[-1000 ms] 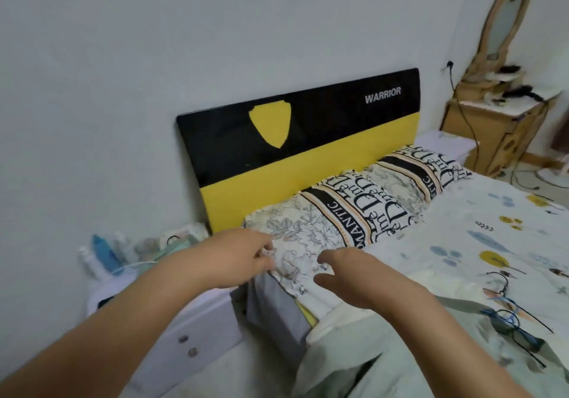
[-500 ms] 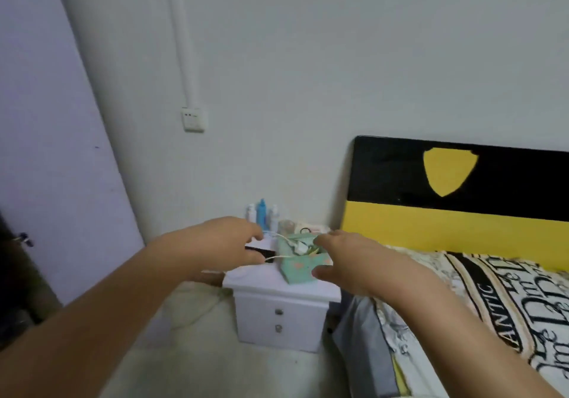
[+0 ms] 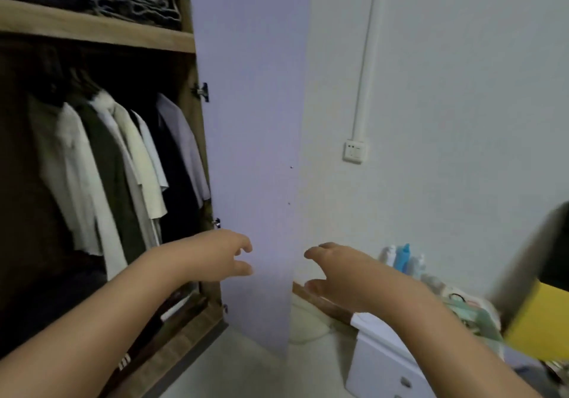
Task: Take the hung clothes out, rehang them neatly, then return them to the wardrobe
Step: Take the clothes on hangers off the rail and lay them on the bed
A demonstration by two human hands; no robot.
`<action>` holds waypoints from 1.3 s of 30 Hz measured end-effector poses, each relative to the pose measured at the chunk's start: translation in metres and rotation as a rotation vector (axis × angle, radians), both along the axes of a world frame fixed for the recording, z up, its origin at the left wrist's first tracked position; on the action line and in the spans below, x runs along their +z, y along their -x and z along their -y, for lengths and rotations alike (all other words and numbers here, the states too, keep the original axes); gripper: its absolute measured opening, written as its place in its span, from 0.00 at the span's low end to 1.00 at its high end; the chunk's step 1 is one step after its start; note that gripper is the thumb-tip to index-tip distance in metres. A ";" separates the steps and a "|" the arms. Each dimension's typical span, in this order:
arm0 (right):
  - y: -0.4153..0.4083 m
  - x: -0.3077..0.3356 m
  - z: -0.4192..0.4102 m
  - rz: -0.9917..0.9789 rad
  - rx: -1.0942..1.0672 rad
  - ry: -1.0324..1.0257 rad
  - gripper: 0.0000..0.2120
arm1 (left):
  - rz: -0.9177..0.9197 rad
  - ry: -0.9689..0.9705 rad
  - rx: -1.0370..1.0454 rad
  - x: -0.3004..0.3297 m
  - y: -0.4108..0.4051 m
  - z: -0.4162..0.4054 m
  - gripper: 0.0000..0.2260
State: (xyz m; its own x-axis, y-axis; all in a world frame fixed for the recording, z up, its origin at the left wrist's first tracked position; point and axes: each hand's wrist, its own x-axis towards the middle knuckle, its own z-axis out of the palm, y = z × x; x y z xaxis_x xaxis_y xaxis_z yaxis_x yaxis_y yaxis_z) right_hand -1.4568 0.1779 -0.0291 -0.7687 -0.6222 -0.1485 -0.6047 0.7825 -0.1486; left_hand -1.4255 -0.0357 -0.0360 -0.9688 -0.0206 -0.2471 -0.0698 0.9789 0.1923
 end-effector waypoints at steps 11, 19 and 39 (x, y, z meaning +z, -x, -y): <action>0.025 0.011 0.185 0.026 0.277 0.070 0.22 | -0.075 -0.123 0.304 0.020 -0.027 0.173 0.19; 0.067 0.019 0.281 -0.024 0.456 0.164 0.20 | -0.176 -0.111 0.503 0.019 -0.011 0.251 0.18; 0.180 0.064 0.546 -0.093 0.680 0.663 0.26 | -0.468 -0.060 0.775 0.050 0.086 0.440 0.18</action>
